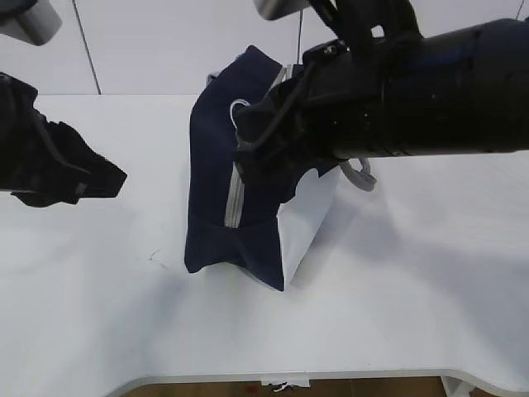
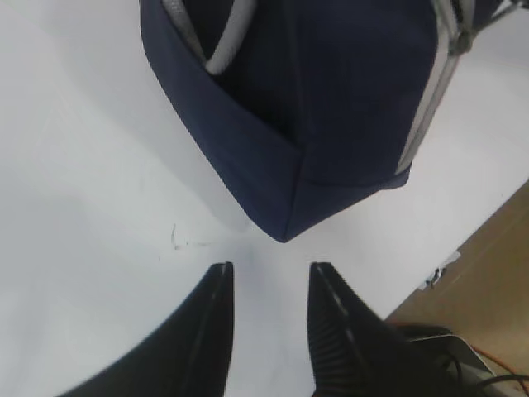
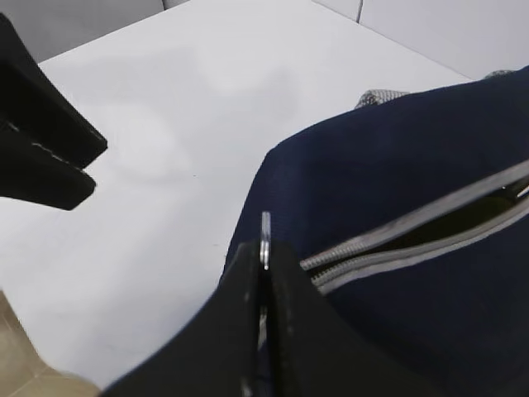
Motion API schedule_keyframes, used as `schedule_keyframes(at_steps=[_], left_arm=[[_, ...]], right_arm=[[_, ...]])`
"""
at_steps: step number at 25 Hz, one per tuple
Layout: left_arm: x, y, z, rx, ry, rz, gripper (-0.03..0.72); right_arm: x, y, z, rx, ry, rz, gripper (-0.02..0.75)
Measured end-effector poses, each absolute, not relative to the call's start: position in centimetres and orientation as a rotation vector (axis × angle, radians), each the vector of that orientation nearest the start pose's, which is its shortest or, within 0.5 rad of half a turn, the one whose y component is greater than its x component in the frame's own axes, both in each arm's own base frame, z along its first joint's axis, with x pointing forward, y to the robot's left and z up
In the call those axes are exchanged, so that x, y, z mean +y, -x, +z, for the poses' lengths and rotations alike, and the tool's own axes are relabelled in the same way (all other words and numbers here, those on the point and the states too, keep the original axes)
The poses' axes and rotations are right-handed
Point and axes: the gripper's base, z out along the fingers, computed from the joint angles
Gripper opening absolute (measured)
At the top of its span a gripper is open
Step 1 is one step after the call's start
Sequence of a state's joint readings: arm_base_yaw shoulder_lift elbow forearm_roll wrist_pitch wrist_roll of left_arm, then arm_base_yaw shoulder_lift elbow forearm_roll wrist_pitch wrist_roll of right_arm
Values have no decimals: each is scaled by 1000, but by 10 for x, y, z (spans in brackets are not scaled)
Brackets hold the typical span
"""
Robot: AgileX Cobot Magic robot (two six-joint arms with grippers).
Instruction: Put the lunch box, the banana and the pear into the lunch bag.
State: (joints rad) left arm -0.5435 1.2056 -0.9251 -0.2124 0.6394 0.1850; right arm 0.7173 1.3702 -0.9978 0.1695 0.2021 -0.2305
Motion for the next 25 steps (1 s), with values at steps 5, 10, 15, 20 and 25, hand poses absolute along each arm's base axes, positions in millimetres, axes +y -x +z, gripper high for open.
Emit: schedule_keyframes(at_steps=[5,10,15,20,25], left_arm=[[-139,-208,297,2302,-707,-409,235],[-146,-217,288,2299,-696,-424,236],[-153,-227,277,2325,-661,-453,252],[-158,-235,267,2332,-638,-471,272],[-161,-237,268,2307,-626,-504,276]], right_arm=[[206,-230,316,1940,768,482,-10],[209,-231,326,1939,712,539,-10],[210,-232,331,1936,686,566,-10],[210,-231,331,1944,689,567,-10],[204,-239,329,1971,631,572,-10]])
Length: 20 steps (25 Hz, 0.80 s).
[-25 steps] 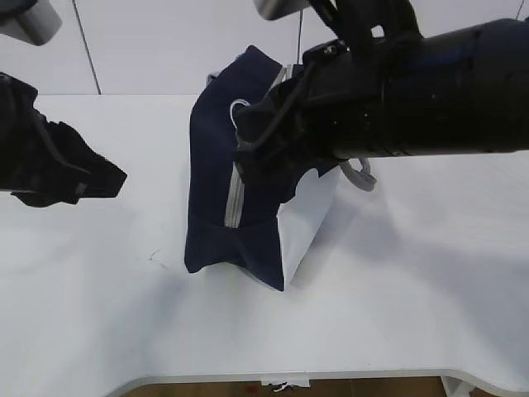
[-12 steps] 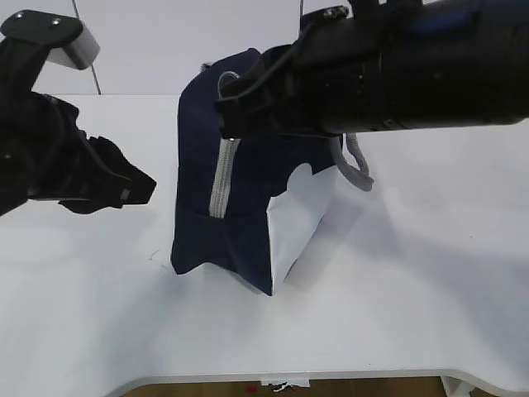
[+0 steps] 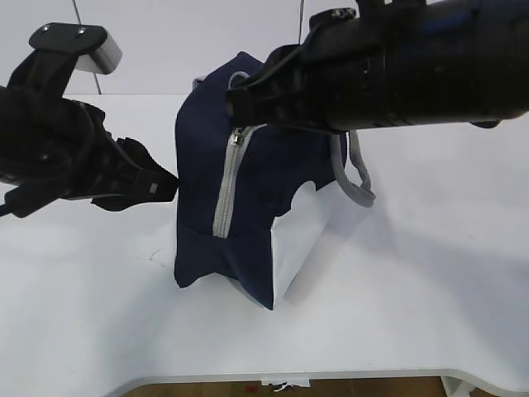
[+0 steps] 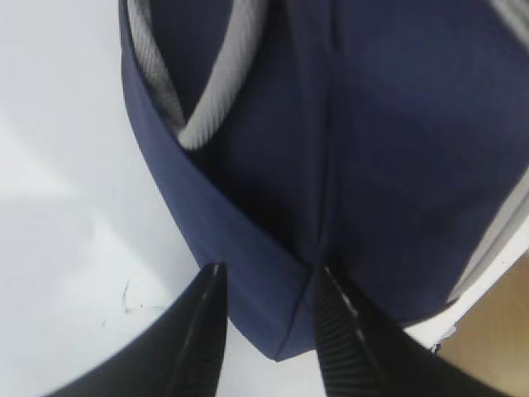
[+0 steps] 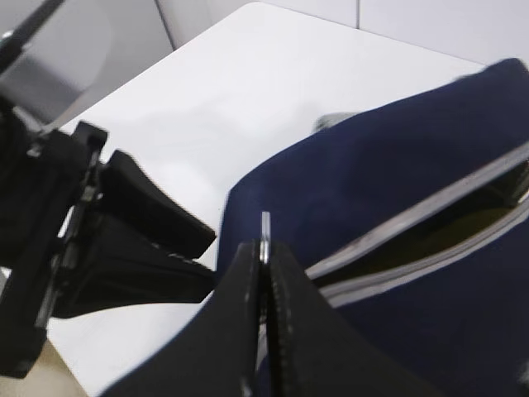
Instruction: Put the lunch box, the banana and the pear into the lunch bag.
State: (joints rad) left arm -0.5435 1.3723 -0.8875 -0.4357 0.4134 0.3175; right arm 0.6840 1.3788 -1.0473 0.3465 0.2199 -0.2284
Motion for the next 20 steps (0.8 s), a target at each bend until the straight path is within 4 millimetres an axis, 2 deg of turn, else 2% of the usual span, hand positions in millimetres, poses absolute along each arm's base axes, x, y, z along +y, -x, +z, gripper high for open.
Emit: schedule_keyframes(at_steps=[9,15,20], left_arm=[[-165,-235,270,2331,-524,-616,266],[-167,-230,268,2367,-576,-651,267],[-167,-232,269,2335,-595,-633,295]], right_arm=[[201,-244,330,1960,577,584,-10],[201,-249,336,1914,469,631,-10],[201,-249,336,1912,465,632,-10]])
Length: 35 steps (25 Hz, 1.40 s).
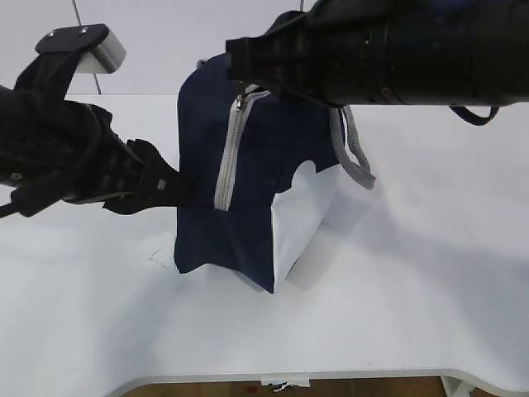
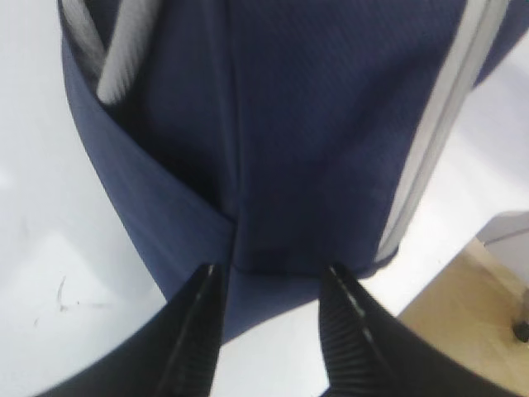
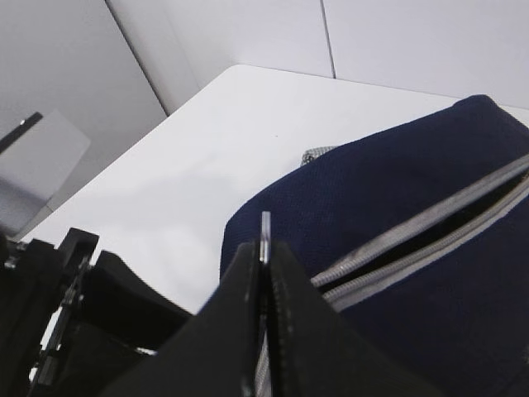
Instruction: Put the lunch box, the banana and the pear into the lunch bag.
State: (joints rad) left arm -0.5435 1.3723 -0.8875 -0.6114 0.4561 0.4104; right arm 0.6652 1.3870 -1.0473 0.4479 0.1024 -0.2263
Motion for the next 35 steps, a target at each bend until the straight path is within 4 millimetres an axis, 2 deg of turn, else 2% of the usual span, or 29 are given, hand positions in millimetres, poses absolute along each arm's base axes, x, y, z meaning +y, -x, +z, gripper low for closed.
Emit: schedule_keyframes(at_steps=[4,7,14,22,24,28,30,35], left_arm=[[-167,-236,271,2291,-562,-619,362],[-166,-238,274,2262,-535,-611,384],[-169,-245,276,2244,-519,-611,392],[-178,-258,264,2292,-492,-627,383],[-178,-258,264,2292,-488,-630,320],[-179,-258,265,2291,-478,-643,59],[-180,-258,265,2294,-470,-654,11],[-180,-254,262,2326,-528,-649,-1]], right_arm=[[201,-249,336,1913,461,634,-10],[201,-249,336,1913,461,634,-10],[201,-249,335,1914,464,633,-10],[201,-248,334,1933,474,637,-11],[201,-248,334,1933,474,637,-10],[202,-249,333,1937,475,636,-10],[202,-249,332,1939,476,636,-10],[202,-249,331,1945,479,635,-11]])
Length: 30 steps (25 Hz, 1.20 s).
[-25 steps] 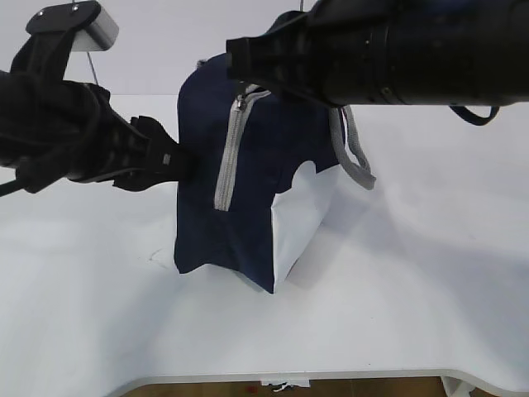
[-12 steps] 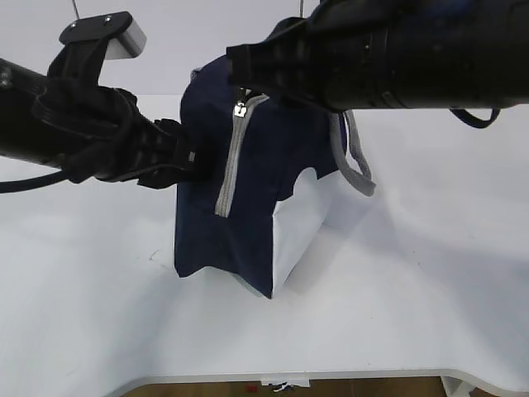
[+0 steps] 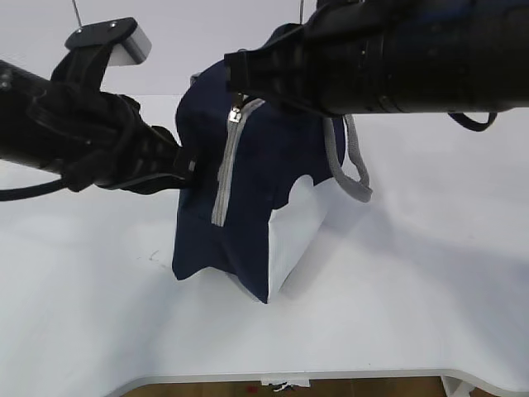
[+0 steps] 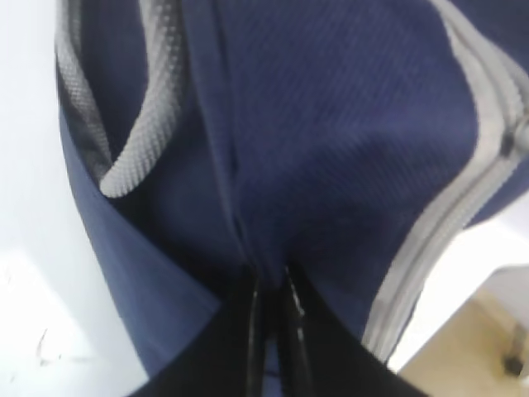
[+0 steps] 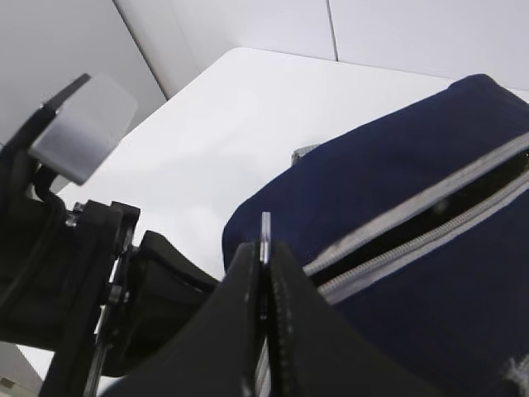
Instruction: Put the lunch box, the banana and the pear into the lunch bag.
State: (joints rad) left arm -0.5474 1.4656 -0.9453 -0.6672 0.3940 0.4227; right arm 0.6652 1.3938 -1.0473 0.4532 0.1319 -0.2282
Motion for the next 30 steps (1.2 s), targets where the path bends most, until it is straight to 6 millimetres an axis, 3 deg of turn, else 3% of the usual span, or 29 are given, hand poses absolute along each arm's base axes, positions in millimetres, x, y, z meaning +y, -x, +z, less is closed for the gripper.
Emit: schedule_keyframes(at_steps=[11,24,30], left_arm=[[-167,-237,271,2336,-831,-480,-4],[-160,-228,272,2366,-960,-401,-5],[-154,-220,280,2354,-1010,-359,-5]], right_arm=[[198,-252,331,1940,473,617,-10],[166,-275,332,1949,330,553,-10],[155,-291,321,1979,277,510,-10]])
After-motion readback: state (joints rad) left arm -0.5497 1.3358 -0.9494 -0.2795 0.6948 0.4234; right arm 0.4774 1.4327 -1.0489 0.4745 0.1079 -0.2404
